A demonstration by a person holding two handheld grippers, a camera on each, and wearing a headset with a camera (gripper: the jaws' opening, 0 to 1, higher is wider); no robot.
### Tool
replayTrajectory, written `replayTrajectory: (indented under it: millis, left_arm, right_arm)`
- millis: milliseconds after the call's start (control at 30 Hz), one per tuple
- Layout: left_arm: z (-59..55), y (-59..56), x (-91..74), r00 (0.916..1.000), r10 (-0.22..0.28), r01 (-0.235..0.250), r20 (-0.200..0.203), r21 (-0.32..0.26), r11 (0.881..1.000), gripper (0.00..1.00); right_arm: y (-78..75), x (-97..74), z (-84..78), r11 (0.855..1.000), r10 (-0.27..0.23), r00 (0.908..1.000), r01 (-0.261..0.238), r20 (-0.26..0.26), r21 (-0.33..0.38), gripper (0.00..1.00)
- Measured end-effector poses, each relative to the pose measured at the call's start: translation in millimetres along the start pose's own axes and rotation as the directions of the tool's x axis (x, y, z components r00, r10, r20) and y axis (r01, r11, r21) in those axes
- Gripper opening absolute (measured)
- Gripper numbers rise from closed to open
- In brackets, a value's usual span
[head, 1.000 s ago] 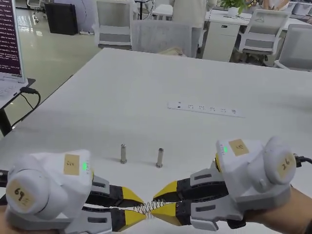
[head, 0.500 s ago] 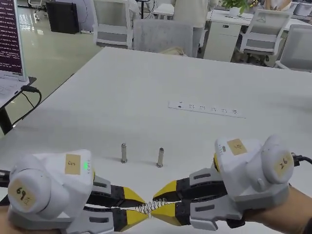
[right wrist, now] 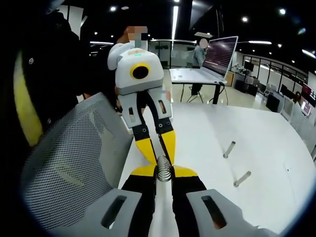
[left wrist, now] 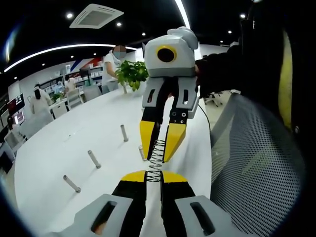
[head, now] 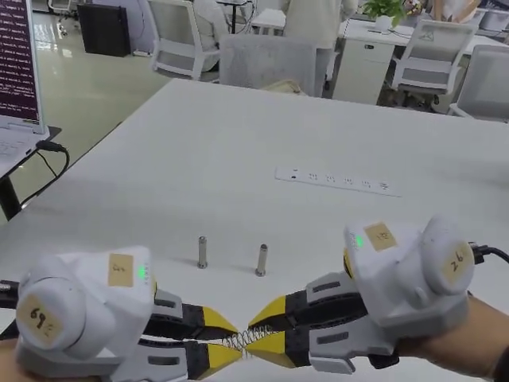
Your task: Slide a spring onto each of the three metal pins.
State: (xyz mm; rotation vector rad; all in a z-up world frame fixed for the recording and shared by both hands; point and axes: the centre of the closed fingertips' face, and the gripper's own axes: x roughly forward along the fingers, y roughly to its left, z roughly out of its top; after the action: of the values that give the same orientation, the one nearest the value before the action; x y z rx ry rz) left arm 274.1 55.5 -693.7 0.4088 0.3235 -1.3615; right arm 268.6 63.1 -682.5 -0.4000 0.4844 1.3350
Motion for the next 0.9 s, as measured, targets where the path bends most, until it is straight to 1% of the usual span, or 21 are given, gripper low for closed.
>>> replayTrajectory:
  millis: [67,133,200,333,467,533,667,733,800,833,867,900]
  left_arm:
    - [0.1,0.3,0.1,1.0000,0.001,-0.001,0.002,-0.002,1.000,0.02]
    - [0.2,0.7,1.0,1.0000,0.004,-0.004,0.004,-0.001,1.000,0.02]
    - [0.4,1.1,2.2,1.0000,0.006,-0.006,0.007,-0.002,1.000,0.02]
    - [2.1,4.8,3.2,0.9997,0.021,-0.021,0.015,-0.002,1.000,0.02]
    - [4.2,8.9,2.5,0.9988,0.040,-0.040,0.028,-0.002,0.999,0.02]
    - [4.7,11.5,2.3,0.9982,0.051,-0.051,0.030,-0.002,0.999,0.02]
    - [4.3,15.0,4.4,0.9974,0.066,-0.067,0.030,0.003,0.998,0.02]
    - [4.2,16.7,5.8,0.9969,0.073,-0.073,0.028,0.004,0.997,0.02]
    - [4.4,18.7,7.4,0.9965,0.079,-0.079,0.028,0.007,0.997,0.02]
    - [4.7,19.7,7.9,0.9962,0.082,-0.083,0.028,0.008,0.997,0.02]
    - [5.0,21.2,8.6,0.9959,0.086,-0.086,0.029,0.006,0.996,0.02]
    - [5.4,22.0,9.0,0.9957,0.088,-0.088,0.030,0.006,0.996,0.02]
  right_arm:
    - [-0.4,0.1,0.1,1.000,0.006,0.9998,-0.006,-0.017,-0.002,0.08]
    - [-0.9,-0.2,-1.1,1.000,0.016,0.9985,-0.017,-0.053,-0.007,0.08]
    - [-2.0,-0.4,-0.2,1.000,0.024,0.9966,-0.026,-0.079,-0.015,0.08]
    - [-5.3,-0.5,2.5,0.998,0.034,0.9900,-0.040,-0.137,-0.042,0.08]
    - [-8.6,0.3,7.0,0.997,0.042,0.9845,-0.053,-0.170,-0.059,0.08]
    - [-10.7,0.9,7.5,0.996,0.043,0.9798,-0.057,-0.195,-0.068,0.08]
    - [-13.6,2.4,7.4,0.994,0.045,0.9680,-0.068,-0.247,-0.084,0.08]
    - [-15.1,2.8,7.1,0.993,0.043,0.9605,-0.072,-0.275,-0.096,0.08]
    - [-17.3,3.0,7.0,0.991,0.042,0.9507,-0.078,-0.307,-0.106,0.08]
    - [-18.2,3.1,7.4,0.990,0.041,0.9472,-0.081,-0.318,-0.113,0.08]
    - [-19.9,2.5,6.7,0.989,0.040,0.9385,-0.086,-0.343,-0.120,0.08]
    - [-20.6,2.9,7.6,0.988,0.040,0.9356,-0.091,-0.351,-0.128,0.08]
